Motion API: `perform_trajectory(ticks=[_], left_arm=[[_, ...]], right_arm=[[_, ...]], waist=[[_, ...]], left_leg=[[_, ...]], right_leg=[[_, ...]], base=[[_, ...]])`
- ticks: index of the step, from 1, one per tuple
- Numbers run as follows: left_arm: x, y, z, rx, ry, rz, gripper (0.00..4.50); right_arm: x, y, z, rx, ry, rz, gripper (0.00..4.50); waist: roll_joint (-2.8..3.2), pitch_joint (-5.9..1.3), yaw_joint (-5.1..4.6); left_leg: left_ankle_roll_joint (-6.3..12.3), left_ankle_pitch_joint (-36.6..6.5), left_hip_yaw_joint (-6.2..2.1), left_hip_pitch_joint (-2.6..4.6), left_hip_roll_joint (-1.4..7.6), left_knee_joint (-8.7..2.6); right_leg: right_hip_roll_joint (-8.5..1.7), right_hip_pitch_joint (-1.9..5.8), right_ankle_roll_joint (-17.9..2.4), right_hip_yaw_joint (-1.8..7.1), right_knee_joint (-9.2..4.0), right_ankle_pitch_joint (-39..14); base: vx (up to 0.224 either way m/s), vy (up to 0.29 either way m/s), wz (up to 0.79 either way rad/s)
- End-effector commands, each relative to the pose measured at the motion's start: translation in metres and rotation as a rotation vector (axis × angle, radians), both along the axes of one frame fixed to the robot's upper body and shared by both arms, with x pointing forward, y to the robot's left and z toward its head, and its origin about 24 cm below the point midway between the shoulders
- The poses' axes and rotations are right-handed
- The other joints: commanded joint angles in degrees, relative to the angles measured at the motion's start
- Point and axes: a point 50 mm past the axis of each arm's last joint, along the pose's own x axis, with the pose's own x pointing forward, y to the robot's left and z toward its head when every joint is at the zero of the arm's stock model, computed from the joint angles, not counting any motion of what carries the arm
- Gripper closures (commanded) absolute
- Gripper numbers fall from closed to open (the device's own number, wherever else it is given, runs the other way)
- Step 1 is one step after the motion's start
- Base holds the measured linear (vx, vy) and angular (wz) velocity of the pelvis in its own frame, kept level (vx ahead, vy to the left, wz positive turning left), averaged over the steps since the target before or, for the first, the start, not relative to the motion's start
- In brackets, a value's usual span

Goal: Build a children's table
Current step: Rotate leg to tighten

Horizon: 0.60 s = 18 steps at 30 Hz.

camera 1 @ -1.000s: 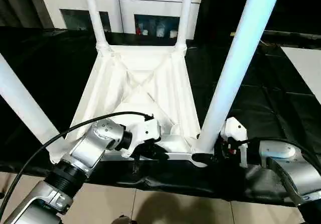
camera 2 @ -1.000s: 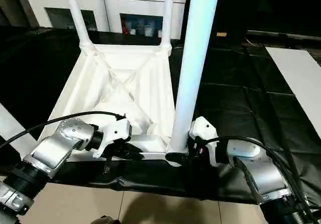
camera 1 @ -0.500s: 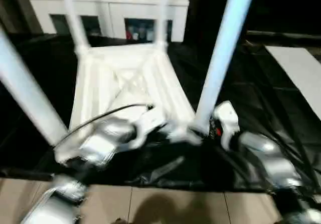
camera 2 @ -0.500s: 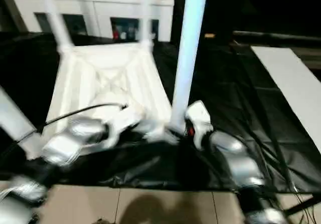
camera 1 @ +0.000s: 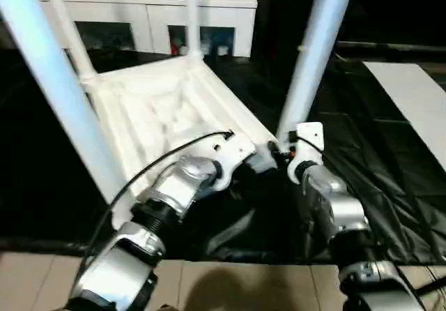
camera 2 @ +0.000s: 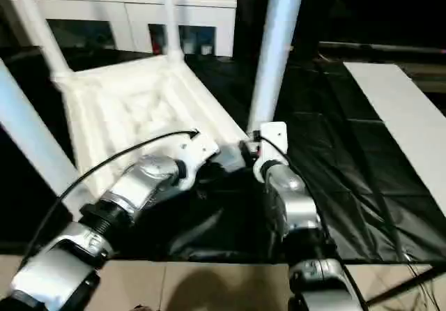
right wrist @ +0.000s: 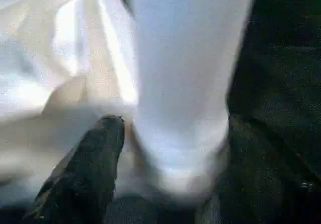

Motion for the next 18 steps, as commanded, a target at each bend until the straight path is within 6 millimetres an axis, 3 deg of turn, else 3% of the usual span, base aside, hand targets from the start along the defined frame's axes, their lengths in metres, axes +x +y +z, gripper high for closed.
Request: perform_trajectory(ticks=[1,3,4,6,8,9,11,12,13,15,16,18], left_arm=[[0.005,0.004,0.005,0.014,-0.040,0.018,4.50],[-0.003,0.011,0.003,0.022,-0.011,-0.074,4.50],[-0.012,0.016,0.005,0.013,-0.005,-0.187,4.50],[-0.017,0.018,0.006,0.003,0.003,-0.248,4.50],[-0.027,0.025,0.008,-0.004,0.022,-0.358,4.50],[-0.047,0.035,0.009,-0.027,0.112,-0.537,4.50],[-0.047,0.035,0.009,-0.027,0.112,-0.537,4.50],[-0.050,0.038,0.008,-0.020,0.132,-0.552,4.50],[-0.051,0.041,0.008,-0.015,0.147,-0.554,4.50],[-0.054,0.044,0.010,-0.010,0.160,-0.576,4.50],[-0.056,0.045,0.011,-0.008,0.172,-0.594,4.50],[-0.059,0.046,0.012,-0.009,0.180,-0.613,4.50]], right_arm=[[-0.001,0.009,0.006,-0.012,-0.033,0.086,0.65],[-0.008,-0.009,0.013,-0.091,-0.062,0.230,0.57],[-0.018,-0.020,0.018,-0.126,-0.062,0.374,0.57],[-0.024,-0.026,0.021,-0.140,-0.063,0.442,0.57],[-0.035,-0.036,0.026,-0.167,-0.074,0.560,0.57],[-0.050,-0.048,0.033,-0.192,-0.067,0.705,0.57],[-0.050,-0.048,0.033,-0.192,-0.067,0.705,0.57],[-0.053,-0.051,0.034,-0.194,-0.057,0.733,0.57],[-0.059,-0.054,0.035,-0.196,-0.041,0.780,0.57],[-0.065,-0.058,0.036,-0.216,-0.020,0.848,0.57],[-0.066,-0.059,0.036,-0.225,-0.012,0.860,0.57],[-0.066,-0.058,0.036,-0.236,-0.009,0.868,0.57]], waist=[[-0.44,-4.10,0.24],[-0.51,-4.42,0.70],[-0.01,-4.41,1.20],[-0.26,-4.31,1.62],[-0.24,-4.17,1.67],[-0.02,-3.97,1.69],[0.08,-3.77,1.76],[0.27,-3.39,1.71],[0.21,-3.46,2.26],[0.24,-3.00,2.51],[-0.22,-2.88,2.61],[-0.19,-2.95,2.56]], left_leg=[[0.96,-12.0,-1.15,-0.29,1.92,-4.25],[2.69,-8.4,-0.83,-0.02,1.88,-3.51],[4.29,-5.6,-0.69,0.03,2.06,-3.27],[6.16,-4.7,-0.58,0.05,2.27,-3.13],[6.80,-6.8,-0.45,0.28,2.35,-3.16],[6.20,-9.2,-0.42,0.44,2.66,-3.38],[5.69,-10.6,-0.42,0.65,2.91,-3.65],[4.69,-13.2,-0.27,1.06,2.87,-3.90],[3.58,-15.4,-0.22,1.63,3.10,-3.89],[1.92,-18.5,-0.09,1.94,3.22,-4.31],[1.19,-19.6,0.05,2.07,3.35,-4.42],[0.51,-19.4,0.06,1.70,3.19,-4.48]], right_leg=[[-3.66,2.91,-9.9,1.90,-4.43,-11.7],[-3.53,2.87,-11.9,2.03,-3.94,-4.6],[-3.38,2.76,-13.1,2.11,-3.34,1.2],[-3.34,2.92,-14.6,2.13,-2.93,5.7],[-3.42,2.84,-15.5,2.05,-3.10,4.1],[-3.61,2.72,-15.7,2.14,-3.34,0.7],[-3.58,2.51,-15.7,2.21,-3.48,-1.5],[-3.32,1.91,-15.7,2.14,-4.04,-5.8],[-3.40,1.75,-15.4,2.23,-4.20,-9.1],[-3.36,1.39,-14.2,2.36,-4.61,-14.1],[-3.41,1.19,-13.1,2.56,-4.88,-16.4],[-3.59,1.30,-12.1,2.72,-4.85,-18.1]], base=[[0.000,0.000,0.00],[0.030,-0.009,-0.06],[0.054,-0.003,0.01],[0.051,0.007,-0.01],[0.000,0.000,0.00],[0.000,0.000,0.00],[0.000,0.000,0.00],[0.000,0.000,0.00],[0.000,0.000,0.00],[0.000,0.000,0.00],[0.000,0.000,0.00],[0.000,0.000,0.00]])
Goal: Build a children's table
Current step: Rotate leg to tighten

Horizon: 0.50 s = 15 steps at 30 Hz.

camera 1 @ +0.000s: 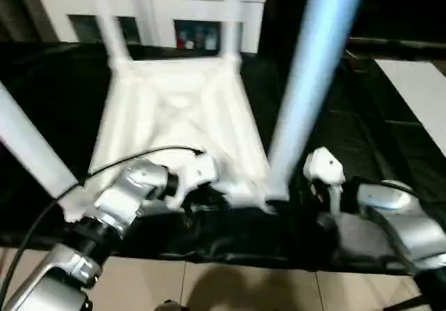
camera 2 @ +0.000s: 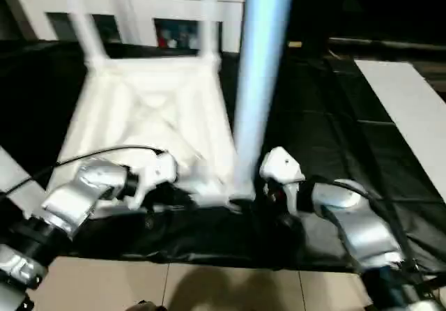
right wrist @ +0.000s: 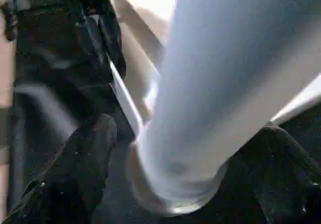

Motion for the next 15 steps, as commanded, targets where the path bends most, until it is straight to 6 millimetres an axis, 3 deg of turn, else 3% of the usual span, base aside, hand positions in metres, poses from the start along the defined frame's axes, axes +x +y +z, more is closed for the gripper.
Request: perform_trajectory(ticks=[1,3,7,15], left_arm=[[-0.004,-0.006,0.009,-0.017,-0.003,-0.068,4.50],[-0.003,-0.007,0.009,-0.016,-0.012,-0.061,4.50],[0.000,-0.007,0.009,-0.013,-0.020,-0.042,4.50],[0.001,-0.004,0.010,-0.004,-0.025,-0.030,4.50]], right_arm=[[-0.002,0.008,-0.005,-0.023,0.012,0.055,0.57],[-0.002,0.012,-0.010,-0.049,0.020,0.071,0.57],[-0.001,0.014,-0.017,-0.077,0.038,0.070,0.57],[0.005,0.013,-0.016,-0.043,0.041,0.027,1.28]], waist=[[-0.32,-3.20,-0.36],[-0.33,-3.19,-0.56],[-0.59,-3.36,-0.61],[-0.50,-3.42,-0.69]], left_leg=[[0.09,-18.2,-1.37,1.42,2.61,-4.65],[0.21,-18.0,-1.30,1.50,2.52,-4.52],[0.68,-15.9,-1.21,1.14,2.33,-4.20],[1.09,-15.2,-1.19,1.14,2.32,-4.12]], right_leg=[[-3.49,1.89,-11.0,2.17,-4.72,-18.0],[-3.42,1.58,-10.5,2.15,-4.89,-18.4],[-3.43,1.75,-10.4,2.19,-4.81,-17.5],[-3.31,1.79,-10.6,2.09,-4.70,-16.7]], base=[[0.000,0.000,0.00],[0.000,0.000,0.00],[0.000,0.000,0.00],[0.000,0.000,0.00]])
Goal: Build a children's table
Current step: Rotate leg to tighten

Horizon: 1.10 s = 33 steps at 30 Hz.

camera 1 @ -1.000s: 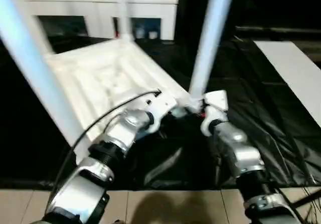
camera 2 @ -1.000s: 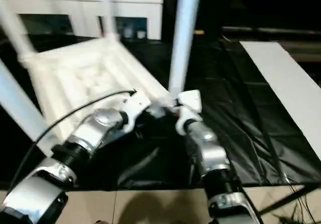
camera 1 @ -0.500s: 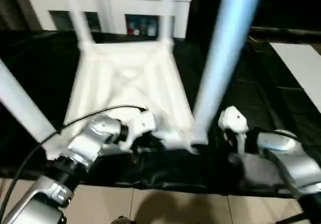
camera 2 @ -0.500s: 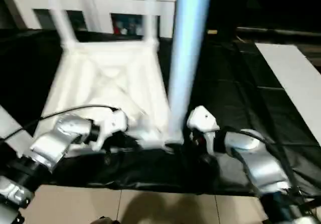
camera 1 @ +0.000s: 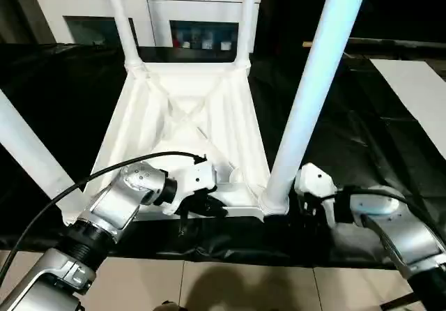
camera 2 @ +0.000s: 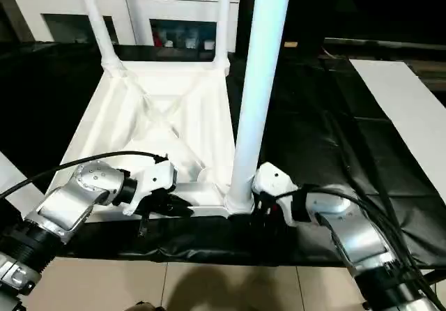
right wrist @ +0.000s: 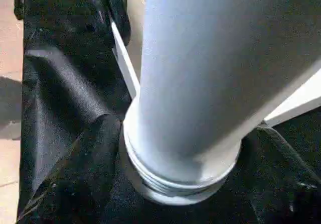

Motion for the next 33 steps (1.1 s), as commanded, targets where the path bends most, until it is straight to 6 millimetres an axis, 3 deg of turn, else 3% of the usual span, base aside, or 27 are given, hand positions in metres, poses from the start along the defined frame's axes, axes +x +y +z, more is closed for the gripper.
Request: perform_trajectory(ticks=[1,15,19,22,25,27,29,30,33], left_arm=[[0.001,-0.007,0.008,-0.012,-0.029,-0.033,4.50],[-0.002,-0.006,0.005,-0.004,-0.011,-0.043,4.50],[0.000,-0.008,0.005,-0.008,-0.024,-0.020,4.50],[0.006,-0.013,0.003,-0.023,-0.042,0.040,4.50],[0.016,-0.024,-0.002,-0.035,-0.066,0.163,4.50],[0.018,-0.027,-0.003,-0.035,-0.075,0.194,4.50],[0.033,-0.045,-0.003,-0.067,-0.132,0.365,4.50],[0.033,-0.045,-0.003,-0.067,-0.132,0.365,4.50],[0.044,-0.063,-0.001,-0.097,-0.159,0.528,4.50]], right_arm=[[0.004,0.003,0.003,0.015,-0.010,-0.002,1.32],[-0.004,0.000,0.003,0.087,0.037,0.019,1.77],[0.000,0.003,0.000,0.126,0.040,-0.042,1.80],[0.008,0.006,-0.011,0.120,0.030,-0.171,1.81],[0.016,0.022,-0.028,0.112,0.025,-0.351,1.82],[0.017,0.027,-0.031,0.114,0.021,-0.385,1.82],[0.027,0.047,-0.041,0.112,0.014,-0.605,1.82],[0.027,0.047,-0.041,0.112,0.014,-0.605,1.82],[0.037,0.066,-0.047,0.129,0.021,-0.798,1.83]], waist=[[-0.46,-3.42,-0.02],[-0.43,-3.76,0.14],[-0.43,-3.64,0.07],[-0.49,-3.33,-0.21],[-0.54,-3.24,-0.93],[-0.54,-3.16,-1.25],[-0.68,-2.99,-1.68],[-0.59,-2.73,-2.03],[-0.51,-2.78,-2.32]], left_leg=[[1.09,-15.2,-1.18,1.21,2.25,-4.14],[2.40,-11.8,-1.06,1.11,2.27,-3.84],[2.24,-12.9,-0.99,1.20,2.22,-3.84],[0.83,-15.6,-1.02,1.32,2.12,-4.04],[-1.26,-18.2,-1.46,1.25,1.89,-4.34],[-1.75,-19.4,-1.63,1.26,1.83,-4.46],[-2.03,-21.5,-1.73,1.61,1.69,-4.36],[-2.45,-23.0,-1.79,1.81,1.52,-4.31],[-3.08,-24.8,-2.32,1.93,1.28,-4.30]], right_leg=[[-3.31,1.96,-10.6,2.16,-4.84,-16.9],[-3.16,2.33,-12.8,2.03,-4.04,-9.8],[-3.17,2.22,-12.9,2.04,-4.23,-11.2],[-3.19,1.86,-11.6,2.02,-4.83,-17.0],[-3.29,1.77,-9.3,1.75,-5.25,-23.2],[-3.31,1.69,-8.2,1.68,-5.55,-25.5],[-3.38,1.17,-6.9,1.61,-6.21,-29.4],[-3.33,0.74,-6.2,1.43,-6.63,-32.7],[-3.56,0.90,-3.7,0.83,-7.37,-37.5]], base=[[0.000,0.000,0.00],[0.000,0.000,0.00],[0.000,0.000,0.00],[0.000,0.000,0.00],[0.000,0.000,0.00],[0.000,0.000,0.00],[0.000,0.000,0.00],[0.000,0.000,0.00],[-0.052,0.017,-0.12]])
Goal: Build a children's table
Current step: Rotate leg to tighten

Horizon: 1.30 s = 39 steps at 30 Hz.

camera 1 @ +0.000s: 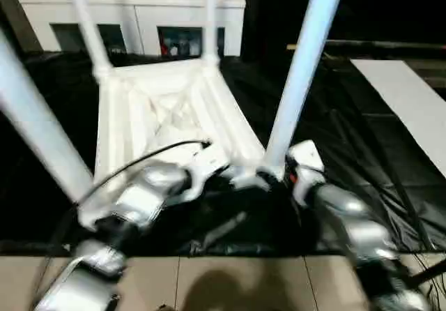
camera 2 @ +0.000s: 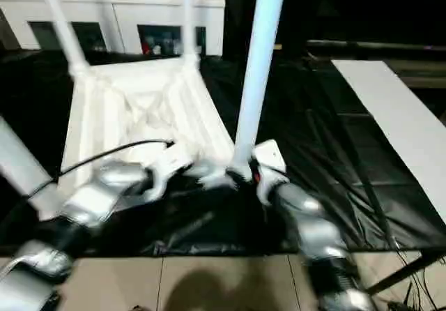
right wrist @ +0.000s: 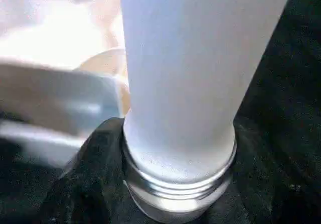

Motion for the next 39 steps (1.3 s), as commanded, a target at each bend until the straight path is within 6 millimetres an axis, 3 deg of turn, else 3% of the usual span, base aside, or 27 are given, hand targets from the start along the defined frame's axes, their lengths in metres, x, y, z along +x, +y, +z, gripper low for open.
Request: perform_trajectory(ticks=[1,3,4,6,7,8,11,13,16,18,20,21,24,25,27,28,30,32,35,39], left_arm=[[0.011,-0.022,0.013,-0.052,-0.082,0.115,4.50],[0.014,-0.027,0.012,-0.031,-0.109,0.136,4.50],[0.014,-0.028,0.010,-0.015,-0.118,0.118,4.50],[0.013,-0.027,0.009,-0.007,-0.113,0.099,4.50],[0.011,-0.026,0.008,-0.004,-0.103,0.082,4.50],[0.009,-0.023,0.007,0.006,-0.093,0.063,4.50],[0.005,-0.014,0.004,0.034,-0.066,0.004,4.50],[0.004,-0.011,0.003,0.041,-0.062,-0.010,4.50],[-0.006,0.000,0.003,0.056,-0.032,-0.126,4.50],[-0.013,0.008,0.004,0.071,0.002,-0.211,4.50],[-0.020,0.013,0.005,0.081,0.036,-0.272,4.50],[-0.021,0.015,0.005,0.085,0.046,-0.291,4.50],[-0.027,0.020,0.006,0.089,0.080,-0.350,4.50],[-0.031,0.023,0.007,0.103,0.089,-0.388,4.50],[-0.035,0.029,0.010,0.120,0.110,-0.431,4.50],[-0.035,0.030,0.010,0.120,0.111,-0.434,4.50],[-0.038,0.032,0.012,0.121,0.131,-0.460,4.50],[-0.041,0.033,0.013,0.118,0.151,-0.476,4.50],[-0.041,0.034,0.014,0.120,0.149,-0.472,4.50],[-0.041,0.035,0.014,0.123,0.150,-0.469,4.50]], right_arm=[[-0.008,0.030,-0.020,-0.021,0.083,0.012,1.83],[0.000,0.039,-0.015,0.014,0.065,-0.002,1.83],[0.005,0.044,-0.008,0.012,0.019,0.035,1.83],[0.006,0.045,-0.002,0.024,-0.016,0.068,1.83],[0.006,0.047,0.003,0.061,-0.042,0.118,1.48],[0.006,0.045,0.008,0.070,-0.067,0.133,1.27],[0.007,0.028,0.019,0.024,-0.141,0.128,1.03],[0.007,0.021,0.022,0.024,-0.155,0.122,0.78],[-0.002,-0.005,0.029,-0.016,-0.133,0.280,0.57],[-0.017,-0.021,0.033,-0.074,-0.113,0.470,0.57],[-0.027,-0.032,0.036,-0.091,-0.090,0.575,0.57],[-0.030,-0.036,0.037,-0.092,-0.081,0.602,0.57],[-0.036,-0.043,0.039,-0.094,-0.063,0.666,0.57],[-0.040,-0.047,0.041,-0.098,-0.047,0.704,0.57],[-0.045,-0.051,0.042,-0.108,-0.009,0.763,0.57],[-0.045,-0.051,0.042,-0.109,-0.007,0.768,0.57],[-0.046,-0.051,0.041,-0.115,0.004,0.786,0.57],[-0.043,-0.047,0.038,-0.129,-0.002,0.789,0.57],[-0.037,-0.043,0.033,-0.152,0.003,0.779,0.57],[-0.033,-0.040,0.034,-0.106,0.003,0.764,0.57]], waist=[[-0.15,-2.51,-0.80],[0.73,-2.49,-1.04],[1.12,-2.20,-1.60],[1.15,-2.29,-1.80],[1.06,-2.41,-1.75],[0.79,-2.50,-1.81],[0.71,-2.59,-1.56],[0.58,-3.10,-1.61],[0.24,-3.24,-0.82],[0.33,-3.05,-0.68],[0.01,-3.06,-0.43],[0.02,-3.14,-0.05],[-0.12,-3.38,0.76],[-0.15,-3.55,0.91],[-0.14,-3.98,1.44],[-0.01,-3.99,1.50],[-0.11,-3.88,1.54],[-0.01,-3.72,1.66],[-0.01,-3.47,1.62],[-0.20,-3.23,1.50]], left_leg=[[-3.08,-27.3,-2.30,1.99,1.38,-4.40],[-3.01,-31.3,-2.84,2.63,1.64,-4.82],[-3.03,-35.1,-3.32,2.51,1.94,-5.60],[-3.07,-37.1,-3.49,2.50,2.10,-6.01],[-2.83,-37.1,-3.28,2.83,2.04,-6.01],[-2.21,-34.5,-3.09,2.60,1.83,-5.75],[-1.52,-31.3,-3.08,1.74,1.92,-5.96],[-0.80,-25.8,-3.13,0.51,2.13,-6.28],[1.75,-21.0,-2.21,0.76,2.27,-5.80],[2.55,-22.2,-1.79,0.98,2.24,-5.46],[2.72,-22.3,-1.70,0.99,2.28,-5.29],[3.08,-22.2,-1.41,1.53,2.32,-5.09],[3.90,-17.5,-1.30,1.02,2.31,-4.93],[4.37,-14.0,-1.24,0.76,2.27,-4.68],[5.19,-10.3,-1.39,0.64,2.39,-4.47],[6.17,-8.1,-1.30,0.52,2.38,-4.31],[6.48,-8.1,-1.20,0.52,2.35,-4.28],[5.77,-9.7,-1.19,0.58,2.33,-4.40],[2.97,-14.1,-1.29,0.93,2.46,-4.72],[1.59,-17.5,-1.33,1.01,2.36,-4.90]], right_leg=[[-3.41,0.45,-3.0,0.44,-7.60,-38.9],[-3.15,0.67,-3.1,-0.57,-8.09,-36.0],[-2.80,1.32,-3.3,-1.51,-8.05,-32.8],[-2.93,1.85,-3.6,-1.81,-8.01,-30.3],[-3.57,1.72,-4.5,-1.65,-8.10,-29.6],[-4.23,1.77,-5.5,-1.35,-8.26,-29.7],[-4.56,2.12,-5.9,-0.92,-7.85,-28.8],[-4.54,3.07,-7.7,-0.52,-6.59,-21.6],[-4.27,2.97,-10.0,-0.09,-5.99,-14.9],[-4.39,2.38,-10.5,0.16,-6.27,-18.1],[-4.42,2.36,-10.4,0.33,-6.26,-18.9],[-4.42,1.89,-10.9,0.54,-6.27,-18.9],[-4.40,2.32,-11.9,0.62,-5.61,-15.5],[-4.12,2.40,-13.4,0.59,-4.81,-11.3],[-4.12,3.07,-14.5,0.48,-3.94,-6.5],[-4.01,3.01,-15.3,0.48,-3.56,-3.4],[-3.99,2.92,-15.9,0.43,-3.61,-3.2],[-3.98,2.78,-15.8,0.37,-3.87,-6.3],[-4.00,2.45,-14.3,0.41,-4.46,-12.8],[-3.85,2.22,-12.4,0.76,-4.73,-16.8]], base=[[-0.051,0.032,-0.11],[-0.051,0.040,-0.10],[-0.036,0.061,-0.10],[-0.022,0.059,-0.08],[0.000,0.000,0.00],[0.002,0.057,0.01],[0.000,0.000,0.00],[0.000,0.000,0.00],[0.000,0.000,0.00],[0.067,-0.026,0.04],[0.034,-0.021,0.03],[0.068,-0.052,0.12],[0.075,-0.062,0.11],[0.000,0.000,0.00],[0.000,0.000,0.00],[0.000,0.000,0.00],[0.000,0.000,0.00],[0.000,0.000,0.00],[0.000,0.000,0.00],[0.000,0.000,0.00]])
